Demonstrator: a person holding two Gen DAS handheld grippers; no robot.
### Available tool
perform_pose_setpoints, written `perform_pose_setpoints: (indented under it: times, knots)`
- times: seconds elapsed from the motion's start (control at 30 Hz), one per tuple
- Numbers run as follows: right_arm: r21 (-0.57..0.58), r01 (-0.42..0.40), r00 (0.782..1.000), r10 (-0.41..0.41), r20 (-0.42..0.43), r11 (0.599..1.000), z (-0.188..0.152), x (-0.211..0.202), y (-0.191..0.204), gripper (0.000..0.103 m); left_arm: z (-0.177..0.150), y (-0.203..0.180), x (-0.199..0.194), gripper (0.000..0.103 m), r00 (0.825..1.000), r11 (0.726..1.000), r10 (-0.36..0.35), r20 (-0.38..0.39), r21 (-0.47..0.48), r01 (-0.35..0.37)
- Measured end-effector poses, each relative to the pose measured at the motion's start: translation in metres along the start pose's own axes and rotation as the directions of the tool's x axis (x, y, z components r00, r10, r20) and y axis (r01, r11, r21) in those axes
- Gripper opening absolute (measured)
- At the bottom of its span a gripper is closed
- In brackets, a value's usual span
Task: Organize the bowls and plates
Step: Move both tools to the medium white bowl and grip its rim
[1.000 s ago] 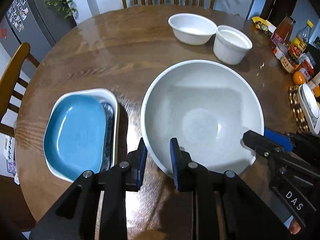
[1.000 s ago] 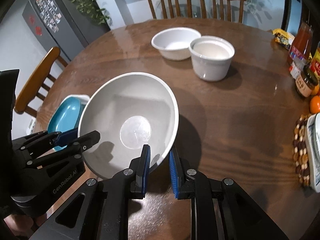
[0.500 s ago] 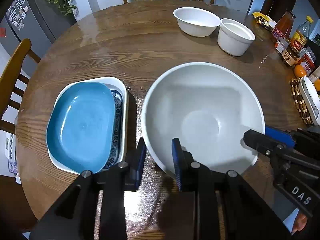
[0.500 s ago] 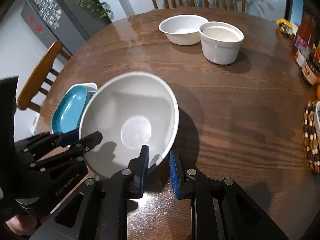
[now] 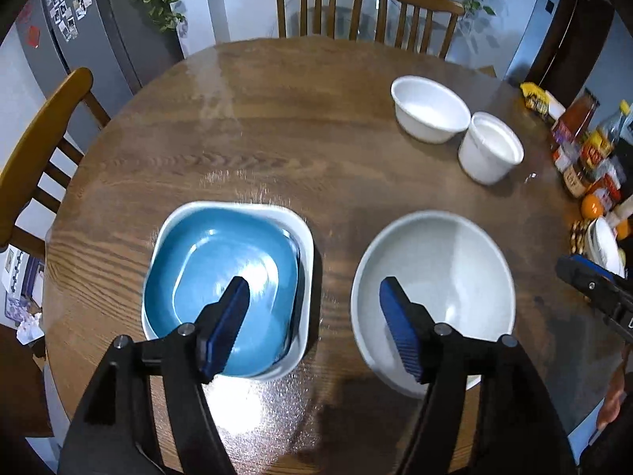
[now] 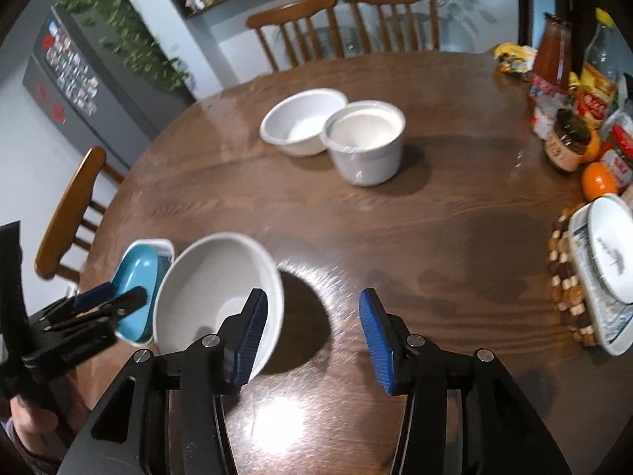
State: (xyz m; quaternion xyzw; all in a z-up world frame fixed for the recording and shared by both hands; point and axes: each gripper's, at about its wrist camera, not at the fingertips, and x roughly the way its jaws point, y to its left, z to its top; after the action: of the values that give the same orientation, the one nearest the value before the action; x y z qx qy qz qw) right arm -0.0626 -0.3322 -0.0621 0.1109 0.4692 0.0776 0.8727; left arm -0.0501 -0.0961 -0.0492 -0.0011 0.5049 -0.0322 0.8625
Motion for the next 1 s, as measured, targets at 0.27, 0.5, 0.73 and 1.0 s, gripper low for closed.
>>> perform_pose_setpoints:
  times: [0.27,0.5,0.73,1.0]
  knots:
    - [-0.064,0.014,0.998,-0.01,0.067,0.998,0.037,-0.028,0.001,0.049,0.044,-0.032,-0.039,0.077,0.991,0.996,-0.05,0.122,0.078,0.041]
    - [-0.122,0.052,0.995,-0.041,0.096,0.991,0.084,-0.036,0.002,0.049,0.097,-0.062,-0.05,0.077,0.981,0.993,-0.054,0.185,0.116,0.033]
    - [-0.152,0.049,0.998,-0.043,0.043,0.987,0.128,-0.011,0.0,0.049,0.136,-0.073,-0.021,0.077,0.99,0.997,-0.032,0.135,0.073,0.023]
    - [-0.171,0.019,0.999,-0.025,-0.034,0.985,0.161,0.047,-0.004,0.049,0.156,-0.078,0.036,0.077,0.999,0.999,-0.011,0.033,0.031,0.01]
